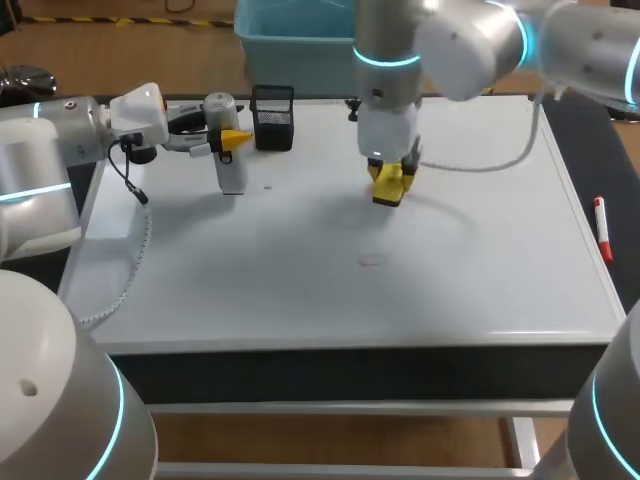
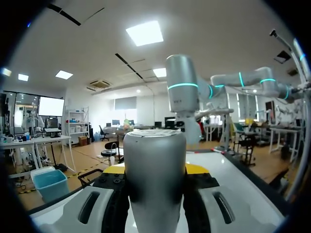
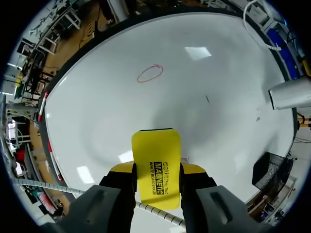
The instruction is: Pick up the inspection probe, press it on each red-marked spot on the whiteboard one by one, put down the probe, pick up the eraser, and wipe off all the red marks.
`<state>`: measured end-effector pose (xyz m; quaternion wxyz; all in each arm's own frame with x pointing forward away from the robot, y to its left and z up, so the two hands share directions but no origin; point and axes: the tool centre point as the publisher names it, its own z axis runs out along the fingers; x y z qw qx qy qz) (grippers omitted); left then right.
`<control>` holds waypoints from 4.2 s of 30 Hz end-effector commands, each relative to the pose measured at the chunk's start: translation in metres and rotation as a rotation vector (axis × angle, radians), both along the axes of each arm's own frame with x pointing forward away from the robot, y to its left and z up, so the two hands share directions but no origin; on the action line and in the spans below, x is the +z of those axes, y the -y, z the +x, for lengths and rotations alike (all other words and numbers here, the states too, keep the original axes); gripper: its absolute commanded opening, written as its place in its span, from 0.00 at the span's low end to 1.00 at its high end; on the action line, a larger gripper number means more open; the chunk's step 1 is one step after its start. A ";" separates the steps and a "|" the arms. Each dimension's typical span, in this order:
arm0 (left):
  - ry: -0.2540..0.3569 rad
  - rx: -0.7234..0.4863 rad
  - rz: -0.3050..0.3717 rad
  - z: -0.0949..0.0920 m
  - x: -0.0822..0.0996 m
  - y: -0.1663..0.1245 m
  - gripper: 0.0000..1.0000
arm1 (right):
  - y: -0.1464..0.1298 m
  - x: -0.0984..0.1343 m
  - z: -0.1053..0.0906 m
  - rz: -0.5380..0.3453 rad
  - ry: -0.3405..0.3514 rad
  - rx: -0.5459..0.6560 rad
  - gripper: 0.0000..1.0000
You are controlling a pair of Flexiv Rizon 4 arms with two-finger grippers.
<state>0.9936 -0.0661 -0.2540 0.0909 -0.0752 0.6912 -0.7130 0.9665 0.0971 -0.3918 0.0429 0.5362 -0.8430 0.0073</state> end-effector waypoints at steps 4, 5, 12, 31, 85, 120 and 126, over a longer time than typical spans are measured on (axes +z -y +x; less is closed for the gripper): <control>0.001 0.002 -0.001 0.000 0.001 0.000 0.00 | -0.022 -0.006 0.009 -0.063 -0.063 0.021 0.00; 0.001 0.002 -0.001 0.000 0.001 0.000 0.00 | -0.024 -0.007 0.010 -0.075 -0.060 0.019 0.00; 0.001 0.002 -0.001 0.000 0.001 0.000 0.00 | -0.037 -0.013 0.009 -0.086 -0.028 0.054 0.00; 0.001 0.002 -0.001 0.000 0.001 0.000 0.00 | -0.040 -0.029 0.005 -0.073 -0.019 0.079 0.00; 0.001 0.002 -0.001 0.000 0.001 0.000 0.00 | 0.093 0.012 0.011 -0.026 0.072 -0.126 0.00; 0.001 0.002 -0.001 0.000 0.001 0.000 0.00 | 0.163 0.001 0.051 0.050 0.054 0.027 0.00; 0.001 0.002 -0.001 0.000 0.001 0.000 0.00 | 0.160 0.002 0.050 0.038 0.033 0.014 0.00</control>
